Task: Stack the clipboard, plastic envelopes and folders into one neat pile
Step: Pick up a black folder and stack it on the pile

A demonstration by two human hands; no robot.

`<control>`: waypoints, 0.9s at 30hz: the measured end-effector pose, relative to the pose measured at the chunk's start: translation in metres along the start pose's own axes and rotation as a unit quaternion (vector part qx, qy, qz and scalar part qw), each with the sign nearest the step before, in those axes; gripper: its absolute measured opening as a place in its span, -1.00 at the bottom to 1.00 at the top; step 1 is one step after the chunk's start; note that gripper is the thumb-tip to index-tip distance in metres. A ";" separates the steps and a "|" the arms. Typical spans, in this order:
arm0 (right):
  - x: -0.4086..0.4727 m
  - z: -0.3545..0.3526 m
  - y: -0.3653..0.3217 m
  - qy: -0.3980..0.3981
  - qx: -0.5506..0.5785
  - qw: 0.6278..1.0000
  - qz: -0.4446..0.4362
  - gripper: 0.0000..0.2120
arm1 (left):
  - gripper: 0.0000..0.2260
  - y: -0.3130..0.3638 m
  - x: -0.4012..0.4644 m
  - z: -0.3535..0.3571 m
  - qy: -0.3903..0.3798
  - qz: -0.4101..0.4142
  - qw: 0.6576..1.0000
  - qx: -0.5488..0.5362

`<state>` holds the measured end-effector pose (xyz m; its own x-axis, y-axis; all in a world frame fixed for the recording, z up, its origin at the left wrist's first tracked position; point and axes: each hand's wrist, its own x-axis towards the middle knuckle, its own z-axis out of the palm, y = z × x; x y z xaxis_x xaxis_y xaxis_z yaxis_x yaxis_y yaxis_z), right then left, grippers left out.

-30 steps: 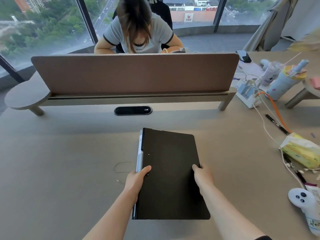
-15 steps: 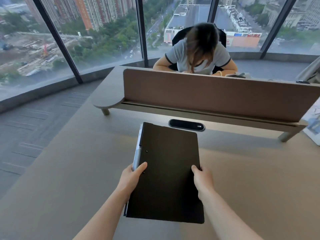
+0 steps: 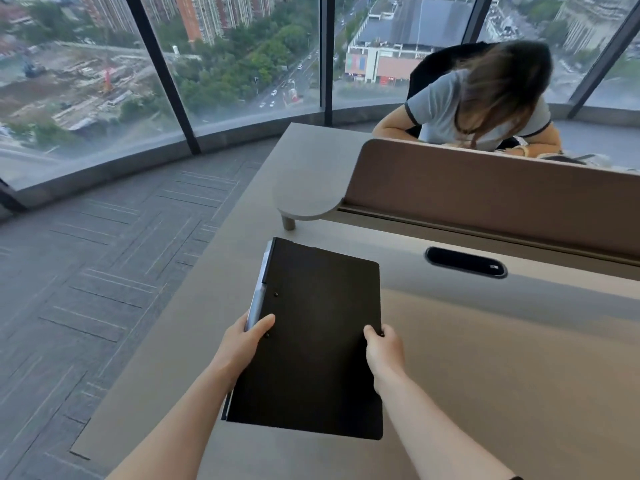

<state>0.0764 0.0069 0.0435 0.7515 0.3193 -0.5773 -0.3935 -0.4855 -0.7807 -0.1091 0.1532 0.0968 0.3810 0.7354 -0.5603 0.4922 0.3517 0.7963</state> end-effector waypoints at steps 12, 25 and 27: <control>0.016 0.094 -0.006 -0.016 -0.061 0.998 0.031 -0.88 | -0.74 -0.022 0.075 -0.073 0.008 -0.039 0.999 0.014; 0.040 0.121 0.002 -0.021 -0.191 0.981 0.034 -0.73 | -0.71 -0.045 0.117 -0.090 -0.008 -0.064 0.998 0.028; 0.041 0.123 0.002 -0.019 -0.215 0.976 0.039 -0.68 | -0.70 -0.046 0.119 -0.091 -0.001 -0.061 0.997 0.036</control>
<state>0.0412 0.1194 -0.0107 0.7049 0.2929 -0.6460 -0.1844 -0.8037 -0.5657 -0.1576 0.2769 0.0144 0.3163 0.6879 -0.6533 0.5900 0.3966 0.7032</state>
